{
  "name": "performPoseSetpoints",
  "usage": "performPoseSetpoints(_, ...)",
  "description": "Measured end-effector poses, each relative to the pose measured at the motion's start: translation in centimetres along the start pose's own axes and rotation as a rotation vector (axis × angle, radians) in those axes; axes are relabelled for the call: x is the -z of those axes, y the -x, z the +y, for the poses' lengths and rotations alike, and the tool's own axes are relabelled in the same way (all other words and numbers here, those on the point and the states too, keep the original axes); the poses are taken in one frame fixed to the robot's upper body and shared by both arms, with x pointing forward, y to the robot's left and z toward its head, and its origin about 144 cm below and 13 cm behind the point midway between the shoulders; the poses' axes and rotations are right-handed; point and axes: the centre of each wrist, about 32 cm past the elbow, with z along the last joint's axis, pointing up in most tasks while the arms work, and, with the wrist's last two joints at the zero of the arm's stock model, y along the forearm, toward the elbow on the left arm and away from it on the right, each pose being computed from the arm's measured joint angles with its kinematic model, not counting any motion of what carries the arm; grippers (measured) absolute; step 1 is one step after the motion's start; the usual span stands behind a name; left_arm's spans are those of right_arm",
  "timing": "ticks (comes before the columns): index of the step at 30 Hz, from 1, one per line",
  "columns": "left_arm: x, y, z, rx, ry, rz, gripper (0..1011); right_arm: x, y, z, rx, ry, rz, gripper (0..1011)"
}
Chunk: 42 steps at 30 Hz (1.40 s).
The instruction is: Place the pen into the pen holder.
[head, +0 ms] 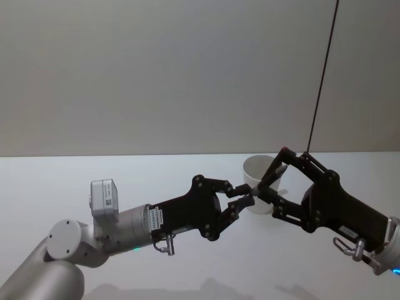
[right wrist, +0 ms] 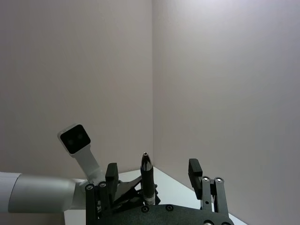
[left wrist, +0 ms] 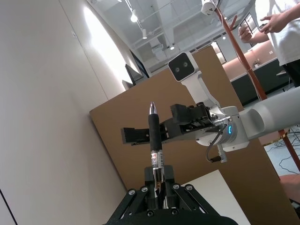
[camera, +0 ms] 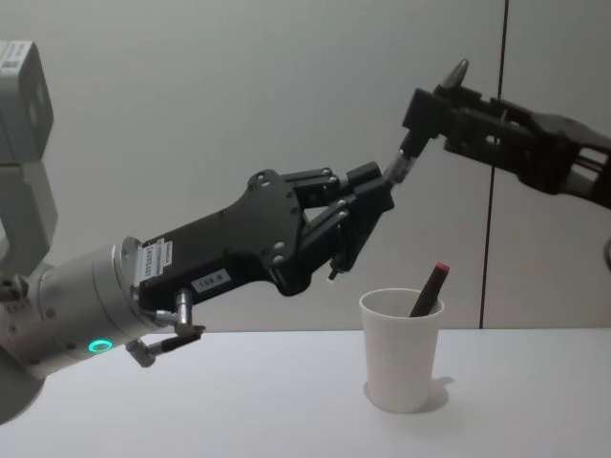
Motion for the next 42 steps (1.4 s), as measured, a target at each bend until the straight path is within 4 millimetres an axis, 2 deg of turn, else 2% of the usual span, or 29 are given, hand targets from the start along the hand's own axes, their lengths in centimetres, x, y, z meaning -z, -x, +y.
performPoseSetpoints(2,0.0,0.0,0.0,0.0,0.0,0.0,129,0.0,0.1,0.2,-0.001,-0.005,0.001,945)
performPoseSetpoints(6,0.0,0.0,0.0,0.0,0.0,0.0,129,-0.1,0.2,0.6,-0.004,-0.013,0.003,814)
performPoseSetpoints(8,0.0,0.0,0.0,0.0,0.0,0.0,129,-0.1,0.2,0.7,-0.004,-0.014,0.003,786)
performPoseSetpoints(9,0.0,0.0,0.0,0.0,0.0,0.0,129,-0.1,0.2,0.8,-0.005,-0.016,0.004,721)
performPoseSetpoints(12,0.0,0.0,0.0,0.0,0.0,0.0,129,-0.2,0.3,0.9,-0.004,-0.019,0.004,664)
performPoseSetpoints(15,0.0,0.0,0.0,0.0,0.0,0.0,129,-0.2,0.3,1.1,-0.001,-0.021,0.004,543)
performPoseSetpoints(16,0.0,0.0,0.0,0.0,0.0,0.0,129,-0.2,0.3,1.1,-0.001,-0.022,0.004,543)
performPoseSetpoints(18,0.0,0.0,0.0,0.0,0.0,0.0,129,-0.2,0.3,1.2,0.001,-0.023,0.005,446)
performPoseSetpoints(23,0.0,0.0,0.0,0.0,0.0,0.0,129,-0.3,0.3,1.2,0.006,-0.025,0.006,314)
performPoseSetpoints(25,0.0,0.0,0.0,0.0,0.0,0.0,129,-0.3,0.3,1.3,0.008,-0.026,0.006,217)
performPoseSetpoints(29,0.0,0.0,0.0,-0.001,0.0,0.0,129,-0.3,0.3,1.3,0.015,-0.027,0.007,119)
performPoseSetpoints(39,0.0,0.0,0.0,-0.001,0.0,0.0,129,-0.3,0.2,1.4,0.029,-0.029,0.006,109)
performPoseSetpoints(42,0.0,0.0,0.0,0.0,0.0,0.0,202,-0.4,0.2,1.4,0.038,-0.032,0.004,108)
